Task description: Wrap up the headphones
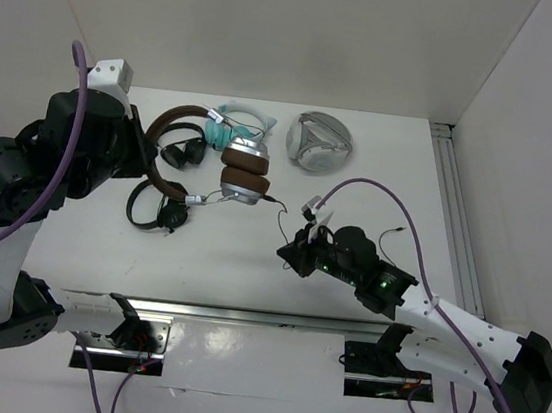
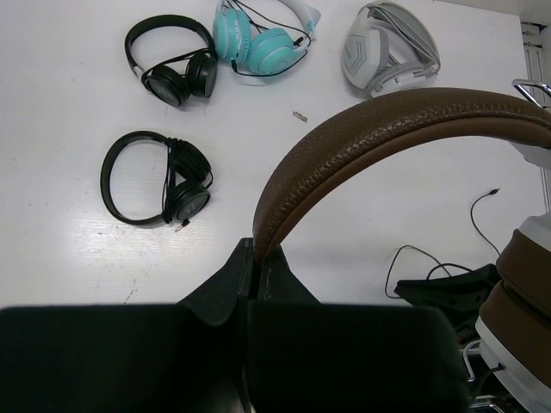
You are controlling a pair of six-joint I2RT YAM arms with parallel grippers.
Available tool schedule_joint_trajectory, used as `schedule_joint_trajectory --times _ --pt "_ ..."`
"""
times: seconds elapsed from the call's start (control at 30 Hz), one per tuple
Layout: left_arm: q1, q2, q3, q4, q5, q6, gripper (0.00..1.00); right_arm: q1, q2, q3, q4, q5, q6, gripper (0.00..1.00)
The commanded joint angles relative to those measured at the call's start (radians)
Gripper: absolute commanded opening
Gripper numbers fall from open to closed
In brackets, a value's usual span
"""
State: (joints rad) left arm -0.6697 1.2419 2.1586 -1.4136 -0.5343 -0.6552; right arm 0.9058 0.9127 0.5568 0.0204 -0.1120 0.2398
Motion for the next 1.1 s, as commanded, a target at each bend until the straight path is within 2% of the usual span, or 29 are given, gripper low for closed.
schedule_joint_trajectory --times 0.0,0.07,0.17,0.23,0.27,0.3,0.4,0.53,0.73,0.83,0.9,0.93,0.97,1.07 --pt "0.005 -0.009 0.038 0.064 0.007 -0.015 0.0 0.012 -0.017 0.0 0.096 0.049 0.007 0.1" --pt "0.005 -0.018 0.026 0.064 -0.003 -0.015 0.0 0.012 -0.032 -0.011 0.087 0.067 0.007 0.0" --pt "0.005 -0.044 -0.073 0.102 -0.012 0.006 0.0 0.024 -0.093 -0.011 0.029 0.133 0.021 0.0" --pt "0.005 -0.08 -0.187 0.215 0.006 0.049 0.0 0.042 -0.156 0.032 -0.087 0.274 0.044 0.0" --pt "0.005 -0.096 -0.31 0.257 0.025 0.102 0.0 0.071 -0.176 0.081 -0.135 0.331 0.044 0.0" --pt "0.005 -0.108 -0.368 0.29 0.04 0.124 0.0 0.085 -0.193 0.109 -0.179 0.427 0.044 0.0" --pt "0.005 -0.076 -0.482 0.324 0.05 0.138 0.0 0.137 -0.219 0.229 -0.318 0.569 0.056 0.0" --pt "-0.005 0.025 -0.548 0.324 -0.074 0.127 0.0 0.146 -0.128 0.458 -0.567 0.574 0.061 0.0" --pt "-0.05 0.057 -0.628 0.373 -0.144 0.126 0.0 0.193 -0.026 0.675 -0.761 0.64 -0.003 0.0" --pt "-0.091 0.045 -0.678 0.442 -0.061 0.215 0.0 0.193 0.005 0.733 -0.813 0.65 -0.048 0.0" --pt "-0.113 0.03 -0.716 0.519 0.063 0.303 0.0 0.193 0.014 0.744 -0.827 0.637 -0.083 0.0" --pt "-0.122 0.021 -0.727 0.536 0.115 0.328 0.0 0.193 0.014 0.744 -0.827 0.6 -0.094 0.0" --pt "-0.132 0.007 -0.736 0.553 0.24 0.354 0.0 0.193 0.014 0.744 -0.827 0.566 -0.105 0.0" --pt "-0.168 -0.006 -0.75 0.588 0.394 0.411 0.0 0.193 0.003 0.72 -0.792 0.444 -0.158 0.0"
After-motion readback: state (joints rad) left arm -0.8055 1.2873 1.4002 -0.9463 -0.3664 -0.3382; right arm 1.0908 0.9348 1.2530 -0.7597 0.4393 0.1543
